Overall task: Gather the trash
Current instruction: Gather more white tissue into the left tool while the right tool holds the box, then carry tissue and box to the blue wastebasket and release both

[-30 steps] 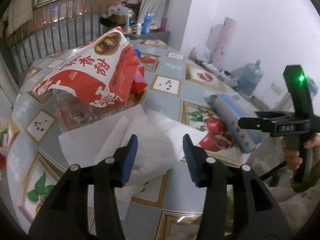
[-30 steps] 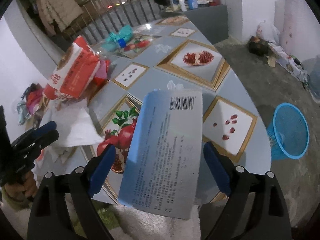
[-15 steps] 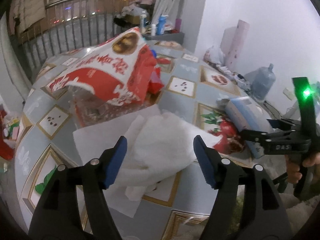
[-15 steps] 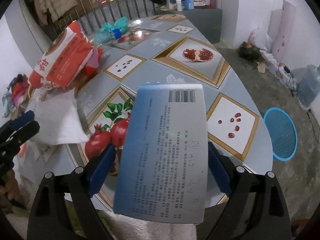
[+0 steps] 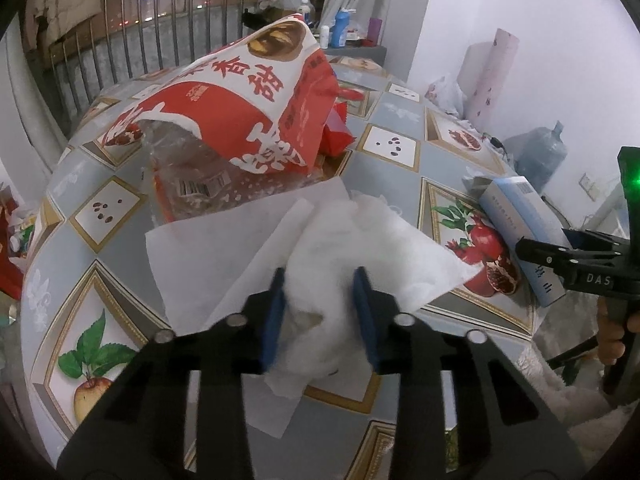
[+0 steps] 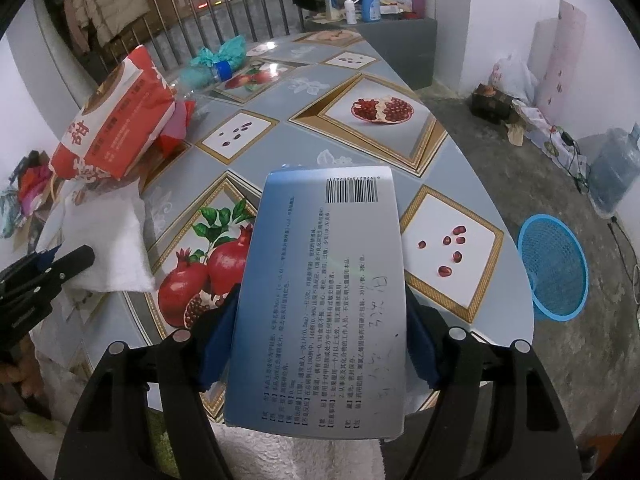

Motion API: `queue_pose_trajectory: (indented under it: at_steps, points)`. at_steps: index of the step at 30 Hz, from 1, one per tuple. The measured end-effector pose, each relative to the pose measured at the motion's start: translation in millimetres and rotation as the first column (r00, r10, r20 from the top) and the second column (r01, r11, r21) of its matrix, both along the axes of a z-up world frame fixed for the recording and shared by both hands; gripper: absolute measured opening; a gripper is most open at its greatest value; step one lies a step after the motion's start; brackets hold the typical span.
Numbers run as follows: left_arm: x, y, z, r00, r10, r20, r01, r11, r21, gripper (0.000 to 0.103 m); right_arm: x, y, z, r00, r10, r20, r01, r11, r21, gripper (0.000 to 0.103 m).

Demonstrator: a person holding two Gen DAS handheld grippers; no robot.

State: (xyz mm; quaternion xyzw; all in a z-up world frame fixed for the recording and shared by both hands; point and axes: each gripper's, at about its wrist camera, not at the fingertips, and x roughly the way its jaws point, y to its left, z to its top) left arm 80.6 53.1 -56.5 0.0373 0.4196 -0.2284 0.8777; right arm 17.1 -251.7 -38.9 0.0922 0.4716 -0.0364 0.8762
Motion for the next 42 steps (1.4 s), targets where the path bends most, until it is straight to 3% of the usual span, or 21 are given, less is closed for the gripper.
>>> queue_pose_trajectory:
  at_steps: [2,7,32,42]
  points:
    - [0,1,0,1.000,0.000,0.002,0.000,1.000,-0.003,0.018,0,0,0,1.000,-0.001,0.004,0.001,1.000,0.001,0.070]
    - [-2,3,4,1.000,0.001,0.011,-0.001,1.000,-0.015,0.013,-1,-1,4,1.000,-0.006,0.016,0.006,1.000,0.012,0.070]
    - [-28,-3,72,0.980,-0.043,0.193,0.056,0.997,-0.060,0.009,-16,-14,38,0.989,-0.028,0.147,0.017,0.997,0.078,0.069]
    - [-15,-2,138,0.963,-0.098,0.252,0.155,0.963,-0.219,0.009,-26,-33,75,0.962,-0.065,0.267,0.042,0.995,0.090,0.069]
